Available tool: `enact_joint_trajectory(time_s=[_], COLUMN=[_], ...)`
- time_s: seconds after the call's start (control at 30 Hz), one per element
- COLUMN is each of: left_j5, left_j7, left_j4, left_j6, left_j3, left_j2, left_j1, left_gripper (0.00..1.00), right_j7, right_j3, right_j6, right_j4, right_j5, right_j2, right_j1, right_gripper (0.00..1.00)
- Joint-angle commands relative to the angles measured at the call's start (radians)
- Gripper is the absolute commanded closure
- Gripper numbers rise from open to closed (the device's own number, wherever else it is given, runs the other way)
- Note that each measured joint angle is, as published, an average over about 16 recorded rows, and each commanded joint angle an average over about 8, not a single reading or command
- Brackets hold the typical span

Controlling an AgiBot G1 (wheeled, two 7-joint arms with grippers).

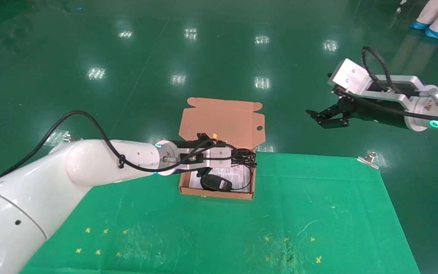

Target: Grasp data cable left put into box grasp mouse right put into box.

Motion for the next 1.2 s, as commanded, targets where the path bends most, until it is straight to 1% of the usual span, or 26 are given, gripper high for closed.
enact_joint_trajectory(time_s=[0.03, 0.1, 0.23, 0.37, 0.77, 0.97, 1.07, 1.2], left_j5=[-0.039, -0.064, -0.099, -0.113, -0.106, -0.108, -0.108, -0.084], left_j7=[0.017, 0.019, 0.015, 0.012, 0.014, 0.011, -0.002, -0.035], left_j4=[0.0, 0.0, 0.005, 0.011, 0.007, -0.014, -0.018, 0.013], left_j6=[-0.022, -0.041, -0.066, -0.075, -0.071, -0.074, -0.094, -0.141], left_j3=[0.026, 0.058, 0.11, 0.136, 0.125, 0.119, 0.114, 0.104], left_j2=[0.003, 0.004, 0.006, 0.008, 0.005, -0.014, -0.028, -0.038], left_j1=[0.006, 0.006, 0.004, 0.002, 0.001, -0.003, -0.027, -0.095], left_gripper=[1.0, 1.0, 0.5, 0.0, 0.0, 0.0, 0.0, 0.0], right_j7=[0.039, 0.074, 0.124, 0.14, 0.134, 0.131, 0.126, 0.111], right_j3=[-0.004, -0.01, -0.021, -0.028, -0.026, -0.021, -0.012, 0.008], right_j6=[0.007, 0.012, 0.015, 0.015, 0.015, 0.018, 0.028, 0.045], right_j4=[0.047, 0.086, 0.143, 0.17, 0.156, 0.153, 0.159, 0.175], right_j5=[-0.013, -0.031, -0.062, -0.079, -0.072, -0.068, -0.066, -0.063], right_j2=[0.034, 0.06, 0.098, 0.117, 0.107, 0.104, 0.107, 0.116], right_j1=[0.003, 0.008, 0.016, 0.021, 0.019, 0.022, 0.033, 0.057], right_gripper=[0.0, 0.0, 0.0, 0.0, 0.0, 0.0, 0.0, 0.0])
